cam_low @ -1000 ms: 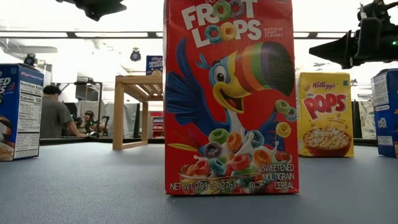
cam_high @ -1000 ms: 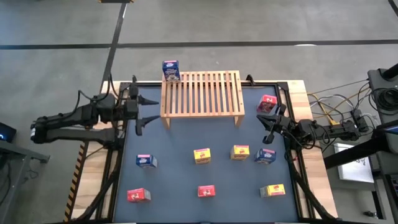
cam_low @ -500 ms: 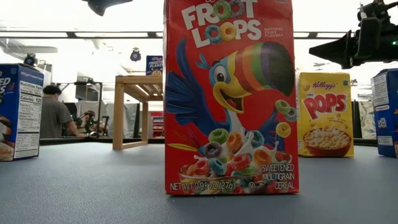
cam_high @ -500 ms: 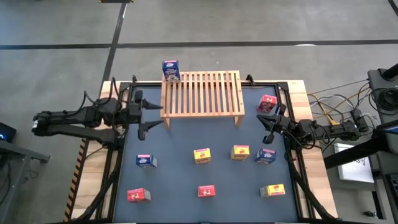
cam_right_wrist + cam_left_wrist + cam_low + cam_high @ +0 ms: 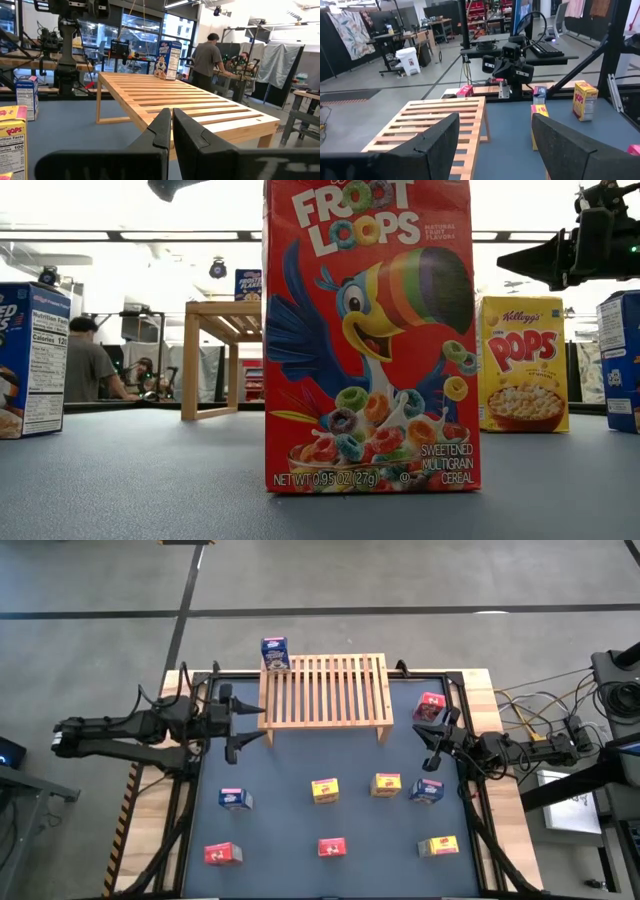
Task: Stack cereal on shelf
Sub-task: Put the top right yellow cereal box on the shelf
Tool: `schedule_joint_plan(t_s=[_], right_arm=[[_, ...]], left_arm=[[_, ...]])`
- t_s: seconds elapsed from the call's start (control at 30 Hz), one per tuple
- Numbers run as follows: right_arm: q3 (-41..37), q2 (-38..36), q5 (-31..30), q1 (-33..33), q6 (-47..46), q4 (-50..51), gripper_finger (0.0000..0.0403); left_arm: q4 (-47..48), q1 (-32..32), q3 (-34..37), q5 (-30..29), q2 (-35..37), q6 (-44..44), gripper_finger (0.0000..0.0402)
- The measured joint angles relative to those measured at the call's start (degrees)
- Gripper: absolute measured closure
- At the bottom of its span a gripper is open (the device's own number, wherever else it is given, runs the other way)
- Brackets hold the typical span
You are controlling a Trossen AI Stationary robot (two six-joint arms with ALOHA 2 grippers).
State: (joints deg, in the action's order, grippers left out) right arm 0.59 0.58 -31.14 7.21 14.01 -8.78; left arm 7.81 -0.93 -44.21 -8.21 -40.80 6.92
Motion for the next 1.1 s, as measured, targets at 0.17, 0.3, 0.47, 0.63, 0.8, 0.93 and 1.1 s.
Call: schedule_joint_plan(t_s=[0.17,0.3,0.47,0.63,0.8,0.93,1.1], right_arm=[[0.01,0.0,0.01,0.01,0.45,-0.02,0.0394],[0.0,0.0,-0.01,0.0,2.09,-0.02,0.0394],[0.02,0.0,-0.01,0.01,2.48,0.01,0.0394],[0.01,0.0,0.0,0.0,2.48,-0.05,0.0394],[0.02,0.0,0.01,-0.01,2.48,-1.32,0.0394],[0.0,0.0,0.01,0.0,0.9,-3.12,0.0394],[0.02,0.0,0.01,-0.01,1.01,-4.15,0.0394]], left_arm=[[-1.39,0.0,0.0,0.0,0.02,0.07,0.0168],[-1.81,0.0,-0.02,0.0,-0.03,0.06,0.0168],[-1.78,0.0,-0.02,0.0,-0.09,-0.21,0.0168],[-1.76,0.0,-0.02,0.0,-0.24,-1.52,0.0168],[-1.74,0.0,-0.02,0.0,-0.15,-1.64,0.0168],[-1.74,0.0,-0.02,0.0,0.33,-1.57,0.0168],[-1.41,0.0,-0.02,0.01,1.2,-1.51,0.0168]])
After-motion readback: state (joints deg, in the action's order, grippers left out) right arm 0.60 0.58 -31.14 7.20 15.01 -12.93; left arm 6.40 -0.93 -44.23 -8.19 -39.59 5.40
